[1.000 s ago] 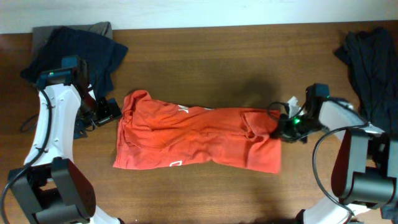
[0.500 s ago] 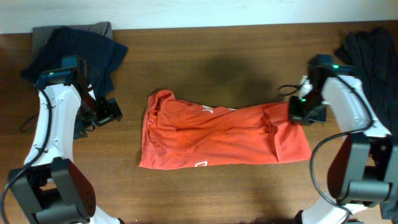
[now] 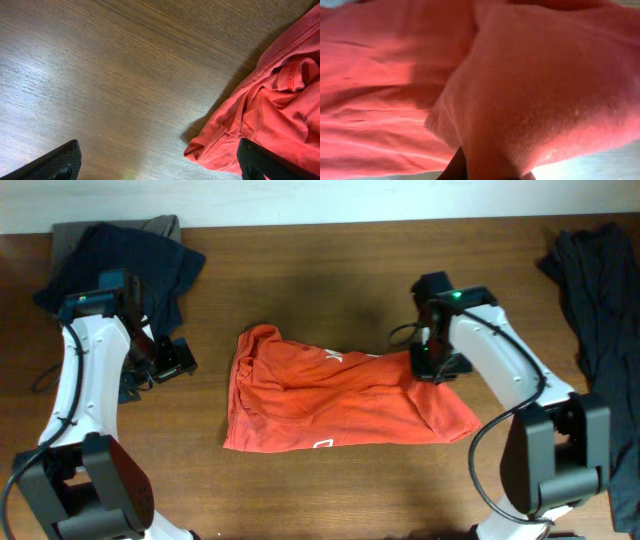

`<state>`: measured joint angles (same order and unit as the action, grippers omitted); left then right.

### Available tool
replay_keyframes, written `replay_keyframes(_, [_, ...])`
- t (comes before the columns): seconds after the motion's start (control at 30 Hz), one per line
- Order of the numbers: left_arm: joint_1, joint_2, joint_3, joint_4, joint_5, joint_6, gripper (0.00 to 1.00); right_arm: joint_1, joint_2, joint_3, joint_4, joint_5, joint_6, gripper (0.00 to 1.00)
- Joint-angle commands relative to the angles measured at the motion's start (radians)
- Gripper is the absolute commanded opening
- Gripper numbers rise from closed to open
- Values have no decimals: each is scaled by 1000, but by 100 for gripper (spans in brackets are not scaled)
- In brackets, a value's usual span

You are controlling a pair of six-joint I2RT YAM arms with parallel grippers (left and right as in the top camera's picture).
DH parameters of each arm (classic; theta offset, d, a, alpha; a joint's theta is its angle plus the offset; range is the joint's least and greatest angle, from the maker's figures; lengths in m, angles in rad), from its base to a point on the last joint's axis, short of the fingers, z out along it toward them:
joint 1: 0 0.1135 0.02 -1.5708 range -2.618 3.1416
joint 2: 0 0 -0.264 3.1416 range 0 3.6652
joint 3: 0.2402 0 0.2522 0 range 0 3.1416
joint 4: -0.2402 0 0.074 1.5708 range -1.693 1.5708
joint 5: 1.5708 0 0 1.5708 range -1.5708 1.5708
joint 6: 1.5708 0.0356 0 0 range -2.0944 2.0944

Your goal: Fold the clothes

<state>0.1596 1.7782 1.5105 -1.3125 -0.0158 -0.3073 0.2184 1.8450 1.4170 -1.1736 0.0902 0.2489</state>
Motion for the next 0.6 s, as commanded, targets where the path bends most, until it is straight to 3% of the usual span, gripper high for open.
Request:
replay_keyframes(0.0, [6,5,-5,-2,-7,9,99,68,3,16,19,19,61,15])
replay_keyframes(0.2, [6,5,-5,-2,-7,9,99,134,10,14,41,17,125,27])
replay_keyframes(0.27, [6,5,-5,-2,-7,9,99,158,16,6,60,-10,135,44])
replay_keyframes(0.3, [6,5,-5,-2,-7,9,99,164,19,4,68,-28,135,47])
replay_keyframes(0.57, [6,5,-5,-2,-7,9,99,185,20,26,56,-124,161,52])
